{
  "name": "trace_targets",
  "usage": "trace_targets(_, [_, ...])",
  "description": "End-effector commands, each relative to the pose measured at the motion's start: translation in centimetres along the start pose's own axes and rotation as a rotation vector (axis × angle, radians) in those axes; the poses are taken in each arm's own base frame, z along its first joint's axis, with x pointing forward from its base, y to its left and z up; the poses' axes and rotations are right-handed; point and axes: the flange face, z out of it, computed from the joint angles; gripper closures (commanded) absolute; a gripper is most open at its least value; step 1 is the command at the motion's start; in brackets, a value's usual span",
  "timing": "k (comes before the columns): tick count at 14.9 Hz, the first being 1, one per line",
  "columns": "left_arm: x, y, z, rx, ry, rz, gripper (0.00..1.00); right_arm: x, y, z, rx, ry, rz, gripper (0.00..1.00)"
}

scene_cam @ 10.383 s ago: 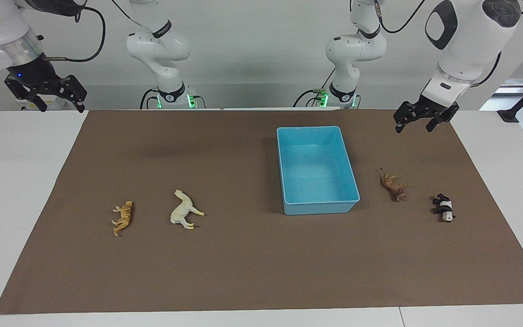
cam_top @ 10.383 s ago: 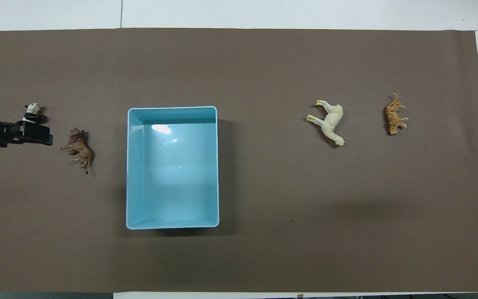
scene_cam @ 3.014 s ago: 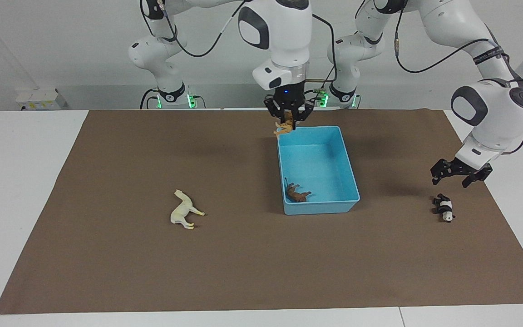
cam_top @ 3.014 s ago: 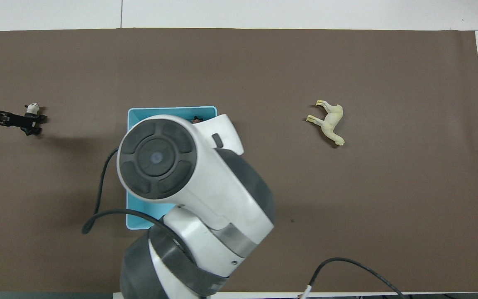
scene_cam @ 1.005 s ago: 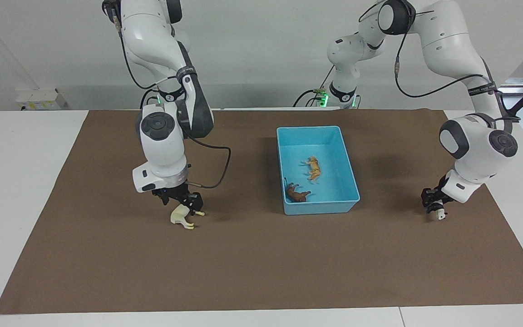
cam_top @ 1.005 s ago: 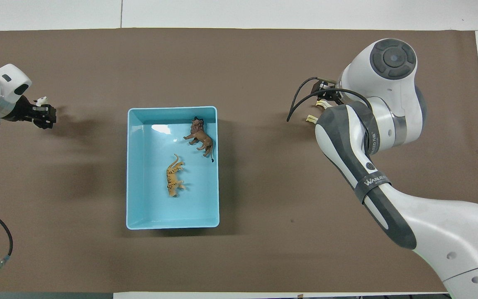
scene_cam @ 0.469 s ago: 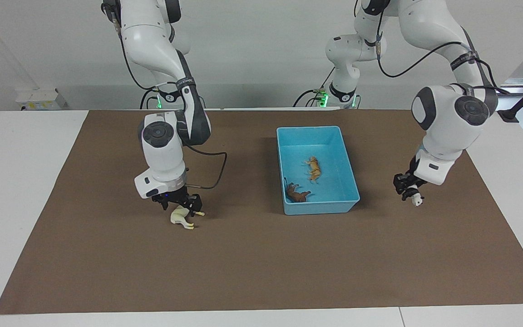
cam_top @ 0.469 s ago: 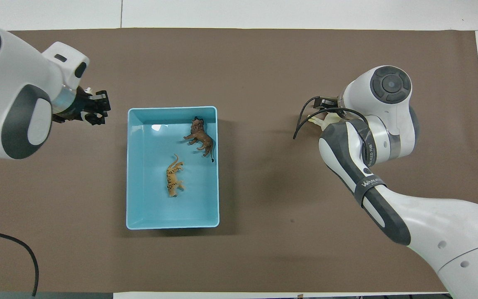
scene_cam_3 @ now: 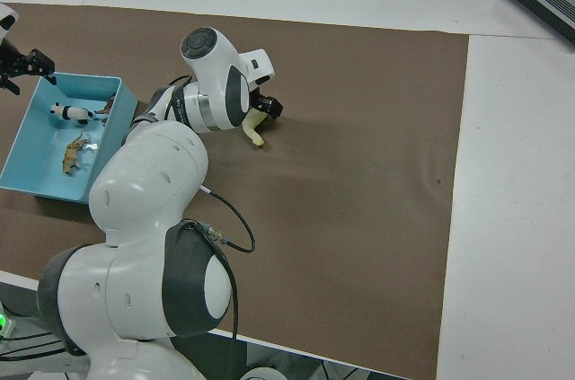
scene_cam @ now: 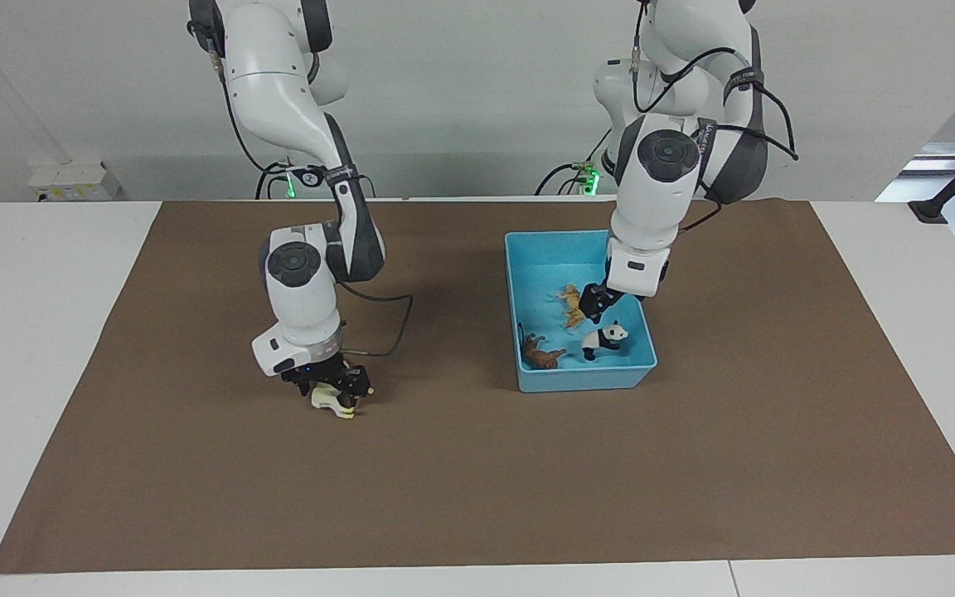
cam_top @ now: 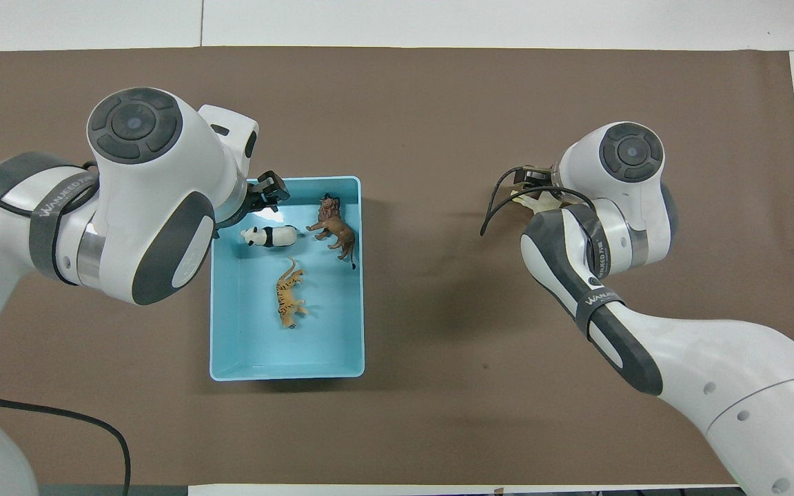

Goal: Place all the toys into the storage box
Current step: 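Drop the panda into the box with the left gripper and withdraw, then carry the cream horse over the box with the right gripper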

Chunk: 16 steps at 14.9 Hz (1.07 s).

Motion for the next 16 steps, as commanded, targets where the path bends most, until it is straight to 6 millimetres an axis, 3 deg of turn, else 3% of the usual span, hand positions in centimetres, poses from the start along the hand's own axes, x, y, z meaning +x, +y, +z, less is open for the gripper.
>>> trace_targets(1, [3.1,-4.8,-0.1,-0.001,0.007,0.057,0.0,-0.6,0.9,0.6,0.022,0.034,-0.034,0.27])
trace_targets(2, [4.7,-6.6,0.0,-0.001,0.005,0.083,0.0,-0.7,0.9,0.8,0.028,0.045,-0.043,0.85])
trace_targets(3, [6.2,-8.8,0.0,-0.002,0.005,0.105,0.0,-0.7,0.5,0.7,0.033,0.052,-0.042,1.0])
trace_targets(6, [10.0,-15.4,-0.3,-0.006,0.011,0.185,0.0,-0.4,-0.4,-0.5,0.033,0.043,-0.038,1.0])
trace_targets(7, [10.7,-17.1,-1.0,-0.009,0.021,0.201,0.0,0.2,-1.1,-2.0,0.018,0.004,-0.019,1.0])
trace_targets(9, [11.4,-20.2,-3.1,-0.013,0.045,0.214,0.0,2.3,-3.0,-7.7,-0.008,-0.058,0.029,1.0])
trace_targets(10, [11.2,-21.4,-4.3,-0.012,0.051,0.231,0.0,2.6,-5.5,-11.7,0.019,-0.097,0.056,1.0])
trace_targets(13, [9.4,-23.4,-6.8,0.003,0.024,0.293,0.0,1.2,-14.3,-19.3,0.102,-0.158,0.267,1.0])
trace_targets(15, [7.7,-25.4,-7.7,0.015,-0.014,0.3,0.0,-2.3,-22.7,-21.9,0.18,-0.127,0.36,1.0])
trace_targets(16, [7.2,-25.8,-8.0,0.016,-0.013,0.307,0.0,-3.7,-25.4,-23.0,0.254,-0.108,0.404,1.0])
